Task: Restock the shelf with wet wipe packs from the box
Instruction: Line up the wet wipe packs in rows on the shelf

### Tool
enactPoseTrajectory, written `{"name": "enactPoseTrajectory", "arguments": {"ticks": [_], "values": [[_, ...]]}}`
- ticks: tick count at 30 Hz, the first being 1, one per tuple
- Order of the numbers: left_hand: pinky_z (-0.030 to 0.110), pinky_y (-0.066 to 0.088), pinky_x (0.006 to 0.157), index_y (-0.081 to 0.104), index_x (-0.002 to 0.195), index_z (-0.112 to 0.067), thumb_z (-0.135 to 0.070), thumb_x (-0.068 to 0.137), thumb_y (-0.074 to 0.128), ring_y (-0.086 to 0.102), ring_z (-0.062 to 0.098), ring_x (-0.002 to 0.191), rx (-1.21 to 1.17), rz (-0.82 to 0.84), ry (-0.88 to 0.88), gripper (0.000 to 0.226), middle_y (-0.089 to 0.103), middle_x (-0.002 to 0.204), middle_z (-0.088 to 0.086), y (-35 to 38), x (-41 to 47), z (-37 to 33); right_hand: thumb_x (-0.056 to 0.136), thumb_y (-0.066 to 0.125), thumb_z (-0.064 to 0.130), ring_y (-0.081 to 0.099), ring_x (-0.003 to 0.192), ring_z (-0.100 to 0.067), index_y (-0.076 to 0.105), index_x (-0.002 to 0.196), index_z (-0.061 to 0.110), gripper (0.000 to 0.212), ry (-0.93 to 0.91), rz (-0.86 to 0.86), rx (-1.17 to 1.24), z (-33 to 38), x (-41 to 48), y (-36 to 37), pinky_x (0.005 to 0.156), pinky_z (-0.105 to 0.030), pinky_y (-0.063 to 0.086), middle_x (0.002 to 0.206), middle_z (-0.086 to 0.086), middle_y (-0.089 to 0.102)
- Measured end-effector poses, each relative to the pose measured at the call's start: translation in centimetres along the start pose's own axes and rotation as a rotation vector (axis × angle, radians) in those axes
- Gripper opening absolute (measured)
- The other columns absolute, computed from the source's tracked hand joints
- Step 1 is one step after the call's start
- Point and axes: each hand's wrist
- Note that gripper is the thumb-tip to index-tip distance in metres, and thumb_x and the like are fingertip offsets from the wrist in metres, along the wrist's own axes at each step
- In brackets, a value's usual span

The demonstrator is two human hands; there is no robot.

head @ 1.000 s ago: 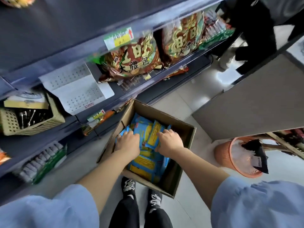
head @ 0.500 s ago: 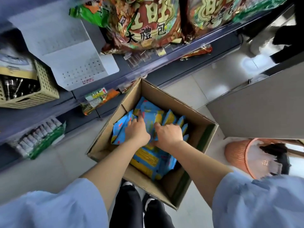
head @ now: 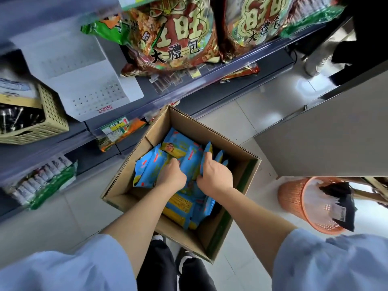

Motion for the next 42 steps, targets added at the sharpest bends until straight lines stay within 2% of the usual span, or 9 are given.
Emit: {"name": "enactPoseTrajectory", "arguments": {"ticks": [4, 7, 10, 14, 19, 26, 29, 34, 42], "values": [[0.039, 0.041, 0.066, 0.042, 0.125, -0.019, -0.017, 0.101, 0.031, 0.053, 0.030, 0.089, 0.010, -0.196, 0.065, 0.026, 0.059, 0.108, 0.010, -2.1, -1.8, 0.5, 0.088, 0.054, 0.017, 0.063, 0.087, -0.033, 0.036, 0.121, 0.008, 0.039, 0.058, 0.040, 0.076, -0.1, -1.0, -1.5, 0.056, -0.032, 0.038, 0.083, -0.003, 0.054], [0.040, 0.048, 0.074, 0.044, 0.133, -0.026, -0.026, 0.103, 0.030, 0.057, 0.030, 0.099, -0.005, -0.280, 0.119, 0.033, 0.061, 0.116, 0.007, -4.0, -3.7, 1.3, 0.091, 0.050, 0.016, 0.059, 0.099, -0.032, 0.039, 0.125, 0.013, 0.036, 0.078, 0.056, 0.191, -0.7, -1.8, -3.1, 0.067, -0.032, 0.041, 0.105, -0.008, 0.061], [0.034, 0.045, 0.079, 0.051, 0.134, -0.024, -0.031, 0.099, 0.047, 0.057, 0.027, 0.109, -0.104, -0.296, 0.151, 0.036, 0.061, 0.126, 0.005, -6.2, -6.1, 2.2, 0.093, 0.050, 0.020, 0.060, 0.102, -0.026, 0.053, 0.125, 0.025, 0.033, 0.096, 0.024, 0.360, -0.8, -2.4, -4.9, 0.079, -0.032, 0.048, 0.116, -0.004, 0.064], [0.029, 0.049, 0.074, 0.059, 0.126, -0.026, -0.026, 0.081, 0.074, 0.062, 0.024, 0.098, -0.201, -0.262, 0.124, 0.047, 0.064, 0.116, 0.006, -9.3, -9.7, 3.9, 0.091, 0.052, 0.019, 0.060, 0.087, -0.018, 0.063, 0.122, 0.032, 0.036, 0.006, -0.004, 0.397, 0.9, -3.7, -7.2, 0.079, -0.029, 0.048, 0.122, 0.006, 0.064], [0.028, 0.050, 0.078, 0.060, 0.124, -0.027, -0.012, 0.075, 0.077, 0.062, 0.021, 0.094, -0.263, -0.345, 0.129, 0.054, 0.064, 0.112, 0.006, -13.8, -13.6, 6.4, 0.091, 0.055, 0.020, 0.061, 0.105, -0.024, 0.064, 0.117, 0.031, 0.030, -0.103, -0.081, 0.323, 5.2, -5.0, -10.4, 0.086, -0.032, 0.048, 0.117, 0.003, 0.066], [0.027, 0.044, 0.070, 0.063, 0.092, -0.020, -0.011, 0.078, 0.075, 0.063, 0.019, 0.094, -0.356, -0.635, 0.124, 0.020, 0.069, 0.101, 0.001, -20.6, -19.8, 11.5, 0.090, 0.054, 0.017, 0.060, 0.088, -0.027, 0.060, 0.103, 0.019, 0.014, -0.299, -0.160, 0.245, 14.3, -8.4, -14.7, 0.067, -0.034, 0.045, 0.097, -0.004, 0.067], [0.031, 0.045, 0.073, 0.068, 0.095, -0.019, -0.014, 0.082, 0.071, 0.060, 0.020, 0.090, -0.327, -0.774, 0.156, 0.014, 0.065, 0.099, -0.001, -23.8, -23.4, 14.4, 0.091, 0.055, 0.018, 0.060, 0.089, -0.024, 0.063, 0.103, 0.022, 0.015, -0.389, -0.194, 0.215, 18.6, -10.4, -16.0, 0.062, -0.031, 0.041, 0.102, -0.001, 0.068], [0.034, 0.044, 0.079, 0.072, 0.101, -0.017, -0.013, 0.083, 0.071, 0.057, 0.022, 0.092, -0.261, -0.958, 0.215, 0.019, 0.054, 0.093, -0.002, -29.0, -29.5, 20.4, 0.087, 0.062, 0.015, 0.063, 0.094, -0.024, 0.071, 0.100, 0.023, 0.018, -0.501, -0.256, 0.235, 26.3, -14.6, -18.2, 0.075, -0.031, 0.048, 0.105, 0.001, 0.070], [0.029, 0.040, 0.074, 0.072, 0.108, -0.019, -0.017, 0.087, 0.067, 0.052, 0.013, 0.086, -0.174, -1.149, 0.238, 0.021, 0.056, 0.092, -0.006, -35.9, -39.2, 30.3, 0.087, 0.066, 0.015, 0.059, 0.071, -0.015, 0.074, 0.098, 0.017, 0.013, -0.721, -0.330, 0.289, 38.4, -21.7, -21.2, 0.062, -0.026, 0.048, 0.080, 0.004, 0.064]]}}
Point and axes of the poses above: each hand's wrist, its own x-axis towards the middle knuckle, its own y-axis out of the palm, z = x × y
